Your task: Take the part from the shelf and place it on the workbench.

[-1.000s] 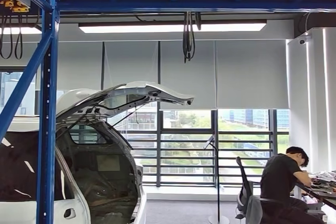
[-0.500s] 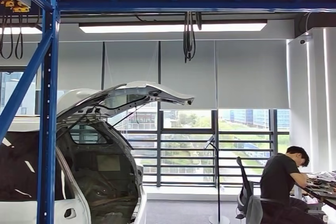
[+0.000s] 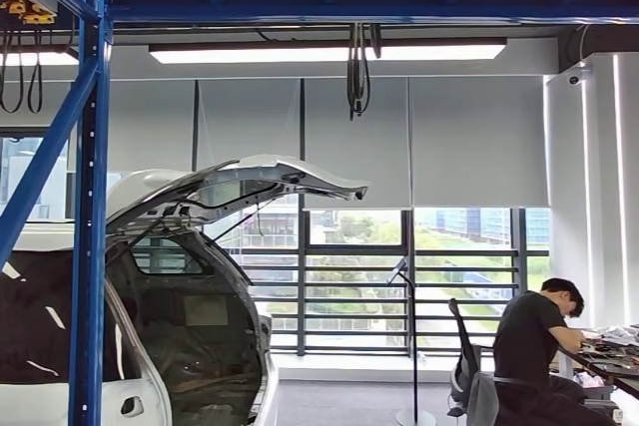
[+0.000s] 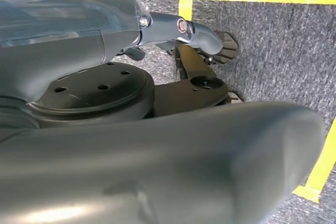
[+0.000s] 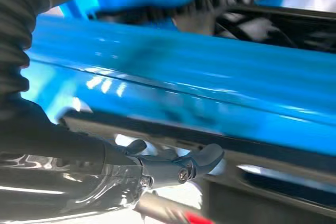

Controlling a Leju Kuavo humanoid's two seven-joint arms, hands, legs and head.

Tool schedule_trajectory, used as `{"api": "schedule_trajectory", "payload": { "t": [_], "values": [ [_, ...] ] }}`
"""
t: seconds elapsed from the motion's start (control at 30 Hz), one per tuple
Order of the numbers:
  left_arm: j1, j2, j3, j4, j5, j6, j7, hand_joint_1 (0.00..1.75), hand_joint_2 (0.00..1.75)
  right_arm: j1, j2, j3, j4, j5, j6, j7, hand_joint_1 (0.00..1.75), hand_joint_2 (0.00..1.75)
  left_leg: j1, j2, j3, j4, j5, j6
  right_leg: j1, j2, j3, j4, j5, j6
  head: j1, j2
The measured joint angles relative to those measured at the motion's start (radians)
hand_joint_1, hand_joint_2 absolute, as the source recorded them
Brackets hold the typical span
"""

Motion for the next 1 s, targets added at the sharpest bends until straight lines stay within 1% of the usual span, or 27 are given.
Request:
{"api": "schedule_trajectory", "payload": {
  "t": [0.1, 0.17, 0.23, 0.3, 0.37, 0.43, 0.63, 0.73, 0.87, 1.0],
  "values": [
    [0.001, 0.0, 0.0, 0.0, 0.0, 0.002, 0.0, 0.0, 0.0, 0.039, 0.061, -0.033, -0.029, 0.172, -0.067, 0.012, 0.0, 1.75, 0.001, 0.0, 0.0, 0.0, 0.0, 0.0, 0.001, 0.0, 0.0, 0.0, 0.0, 0.0, 0.0, 0.0],
    [0.0, 0.0, 0.001, 0.0, -0.001, 0.004, 0.0, 0.0, 0.0, 0.061, 0.114, -0.056, -0.064, 0.34, -0.135, 0.041, 0.0, 1.75, 0.001, 0.0, 0.0, 0.0, 0.0, 0.0, 0.002, 0.0, 0.0, 0.0, 0.0, 0.0, 0.0, 0.0],
    [0.0, 0.0, 0.001, 0.0, -0.003, 0.005, 0.0, 0.0, 0.0, 0.077, 0.168, -0.072, -0.106, 0.488, -0.18, 0.078, 0.0, 1.75, 0.001, 0.0, 0.0, 0.0, 0.0, 0.0, 0.002, 0.001, 0.0, 0.0, 0.0, 0.0, 0.0, 0.0],
    [0.0, 0.0, 0.001, 0.0, -0.005, 0.005, 0.001, 0.0, 0.0, 0.082, 0.206, -0.079, -0.147, 0.563, -0.2, 0.119, 0.0, 1.75, 0.001, 0.0, 0.0, 0.0, 0.0, 0.0, 0.002, 0.0, 0.0, 0.0, 0.0, 0.0, 0.0, 0.0],
    [0.001, 0.0, 0.001, 0.0, -0.008, 0.007, 0.003, 0.0, 0.0, 0.079, 0.222, -0.077, -0.182, 0.588, -0.216, 0.166, 0.0, 1.75, 0.001, 0.0, 0.0, 0.0, 0.0, 0.0, 0.002, 0.0, 0.0, 0.0, 0.0, 0.0, 0.0, 0.0],
    [0.001, 0.0, 0.0, 0.0, -0.01, 0.01, 0.004, 0.0, 0.0, 0.076, 0.234, -0.076, -0.215, 0.595, -0.227, 0.188, 0.0, 1.75, 0.001, 0.0, 0.0, 0.0, 0.0, 0.0, 0.002, 0.0, 0.001, 0.0, 0.0, 0.0, 0.0, 0.0],
    [0.001, -0.001, 0.0, 0.0, -0.012, 0.013, 0.009, 0.0, 0.0, 0.08, 0.3, -0.103, -0.292, 0.6, -0.265, 0.134, 0.0, 1.75, 0.0, 0.0, 0.0, 0.0, 0.0, 0.0, 0.002, 0.0, 0.001, 0.0, 0.0, 0.0, 0.0, 0.0],
    [0.001, -0.001, 0.0, 0.0, -0.012, 0.014, 0.009, 0.0, 0.0, 0.079, 0.325, -0.117, -0.326, 0.598, -0.271, 0.121, 0.0, 1.75, 0.0, 0.0, 0.0, 0.0, 0.0, 0.0, 0.002, 0.0, 0.001, 0.0, 0.0, 0.0, 0.0, 0.0],
    [0.001, -0.001, 0.001, 0.0, -0.012, 0.014, 0.009, 0.0, 0.0, 0.082, 0.349, -0.139, -0.355, 0.569, -0.262, 0.111, 0.0, 1.75, 0.0, 0.0, 0.001, 0.0, 0.0, 0.0, 0.002, 0.0, 0.001, 0.0, 0.0, 0.0, 0.0, 0.0],
    [0.002, -0.001, 0.001, 0.0, -0.008, 0.014, 0.009, 0.0, 0.0, 0.104, 0.359, -0.167, -0.36, 0.531, -0.243, 0.097, 0.0, 1.75, 0.0, 0.0, 0.001, 0.0, 0.0, 0.0, 0.002, 0.0, 0.001, 0.0, 0.0, 0.0, 0.0, 0.0]
  ]
}}
